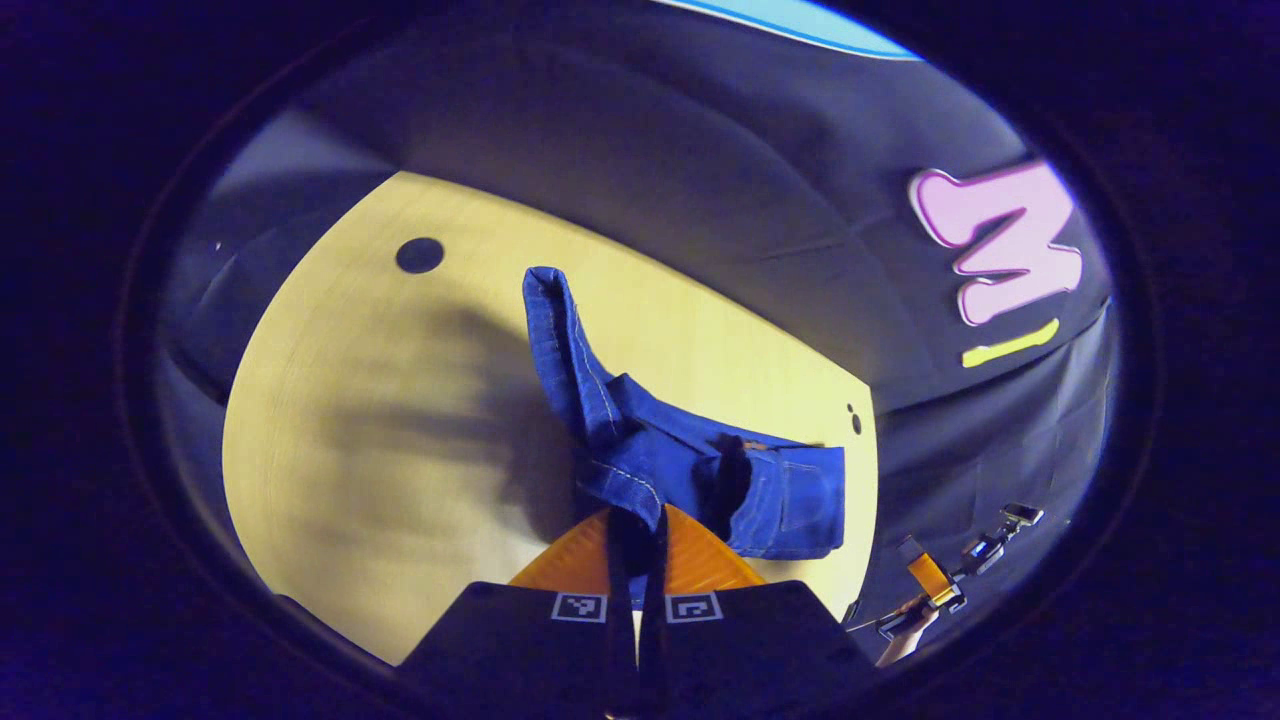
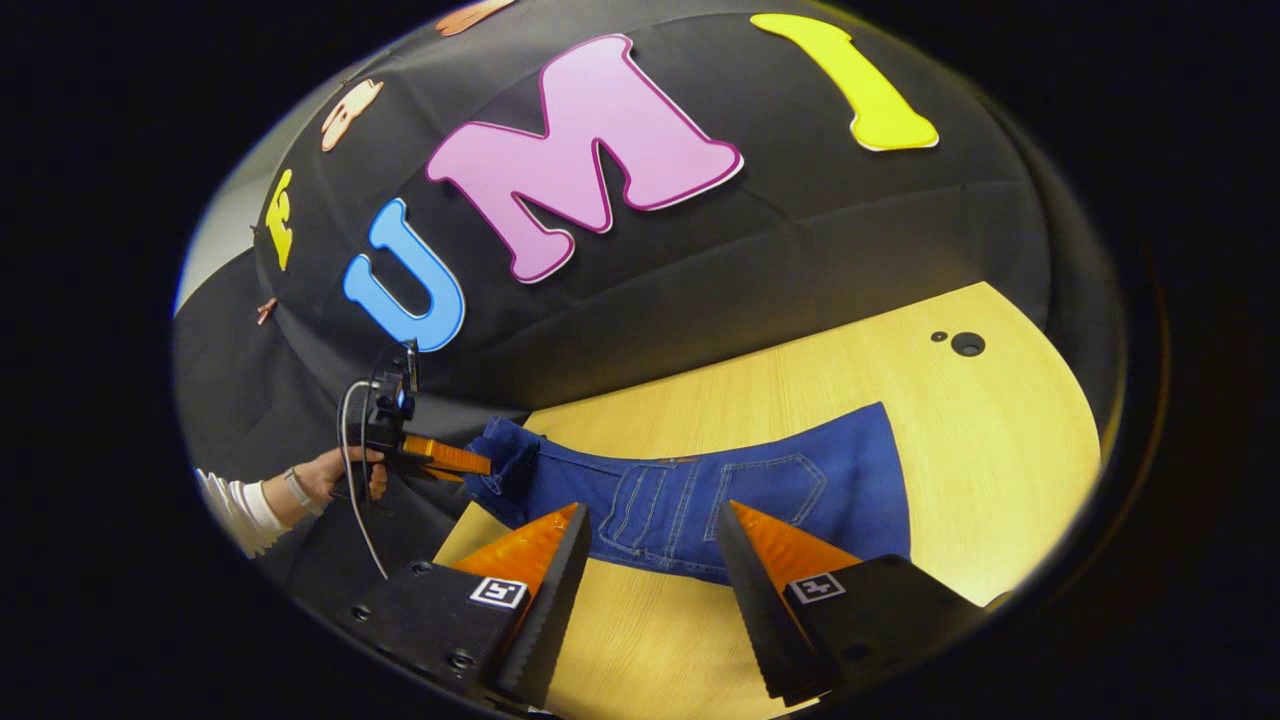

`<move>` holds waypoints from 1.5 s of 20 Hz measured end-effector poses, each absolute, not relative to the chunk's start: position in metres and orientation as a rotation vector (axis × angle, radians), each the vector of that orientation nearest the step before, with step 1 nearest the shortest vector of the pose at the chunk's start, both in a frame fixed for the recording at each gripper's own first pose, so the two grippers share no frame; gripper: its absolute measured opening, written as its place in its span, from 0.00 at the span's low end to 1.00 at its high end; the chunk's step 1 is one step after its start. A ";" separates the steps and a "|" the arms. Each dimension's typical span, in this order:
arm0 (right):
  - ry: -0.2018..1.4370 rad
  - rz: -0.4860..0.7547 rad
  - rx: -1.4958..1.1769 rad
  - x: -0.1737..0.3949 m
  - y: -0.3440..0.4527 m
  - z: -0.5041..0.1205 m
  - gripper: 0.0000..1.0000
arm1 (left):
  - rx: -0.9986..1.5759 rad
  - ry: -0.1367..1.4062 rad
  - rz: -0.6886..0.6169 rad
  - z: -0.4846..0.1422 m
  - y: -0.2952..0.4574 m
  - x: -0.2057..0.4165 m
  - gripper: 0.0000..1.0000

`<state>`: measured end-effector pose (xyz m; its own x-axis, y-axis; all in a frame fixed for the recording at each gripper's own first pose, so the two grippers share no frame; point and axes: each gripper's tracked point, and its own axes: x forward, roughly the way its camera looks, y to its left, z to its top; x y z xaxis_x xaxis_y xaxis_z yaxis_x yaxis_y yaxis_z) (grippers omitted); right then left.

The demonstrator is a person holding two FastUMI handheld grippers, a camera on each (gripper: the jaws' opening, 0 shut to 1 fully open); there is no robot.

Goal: Grasp the waist and the cuffs of the jeans and fold them to make the two legs overlap; first hold the waist and fold one-third of the jeans toward the cuffs, then hold the cuffs and fold the remaining one-third in the same direction to finish folding.

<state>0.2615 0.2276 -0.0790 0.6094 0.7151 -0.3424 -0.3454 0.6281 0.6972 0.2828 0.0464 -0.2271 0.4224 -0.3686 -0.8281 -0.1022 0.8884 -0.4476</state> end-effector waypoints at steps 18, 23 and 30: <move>0.632 0.482 0.524 0.257 0.064 -0.118 0.79 | -0.044 1.424 -0.539 -0.365 -0.353 0.234 0.14; 0.640 0.489 0.527 0.259 0.045 -0.120 0.79 | -0.150 1.308 -0.580 -0.343 -0.377 0.227 0.96; 0.512 0.488 0.399 0.232 0.018 -0.071 0.79 | -0.160 0.798 -0.546 -0.189 -0.325 0.181 0.97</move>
